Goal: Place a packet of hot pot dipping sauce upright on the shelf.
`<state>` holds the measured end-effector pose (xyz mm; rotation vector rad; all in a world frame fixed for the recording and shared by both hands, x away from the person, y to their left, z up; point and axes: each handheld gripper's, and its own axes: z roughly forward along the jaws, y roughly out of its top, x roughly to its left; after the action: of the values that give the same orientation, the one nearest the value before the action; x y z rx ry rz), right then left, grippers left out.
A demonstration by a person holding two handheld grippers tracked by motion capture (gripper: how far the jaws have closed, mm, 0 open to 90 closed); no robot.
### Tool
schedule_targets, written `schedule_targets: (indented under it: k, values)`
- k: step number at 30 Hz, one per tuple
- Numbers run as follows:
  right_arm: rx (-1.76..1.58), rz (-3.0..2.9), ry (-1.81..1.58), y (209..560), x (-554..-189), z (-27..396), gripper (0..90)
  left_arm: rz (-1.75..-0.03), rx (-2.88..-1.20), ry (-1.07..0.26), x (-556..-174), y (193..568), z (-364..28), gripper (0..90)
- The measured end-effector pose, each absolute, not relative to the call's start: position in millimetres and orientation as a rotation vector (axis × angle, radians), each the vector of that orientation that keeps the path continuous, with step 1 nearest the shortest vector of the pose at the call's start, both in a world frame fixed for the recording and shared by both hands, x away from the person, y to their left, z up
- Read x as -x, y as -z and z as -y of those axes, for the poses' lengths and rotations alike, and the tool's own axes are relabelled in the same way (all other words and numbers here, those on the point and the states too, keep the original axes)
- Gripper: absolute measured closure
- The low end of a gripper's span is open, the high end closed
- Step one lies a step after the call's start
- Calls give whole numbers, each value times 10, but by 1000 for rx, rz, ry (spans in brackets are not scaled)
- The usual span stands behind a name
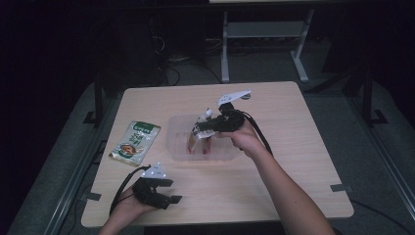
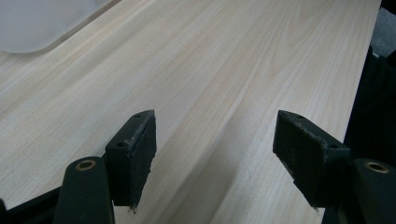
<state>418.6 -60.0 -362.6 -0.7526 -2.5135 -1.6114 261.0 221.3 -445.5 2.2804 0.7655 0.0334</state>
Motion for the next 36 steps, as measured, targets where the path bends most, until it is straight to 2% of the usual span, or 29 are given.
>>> schedule_targets:
  k: [27,36]
  values:
    - [771,2614,1505,3750,-4206,371,880,-757,-2294,-30,-2614,4457,-2217,298]
    - [779,2635,1499,3746,-4182,356,815,-752,-2302,-33,-2618,4461,-2222,298]
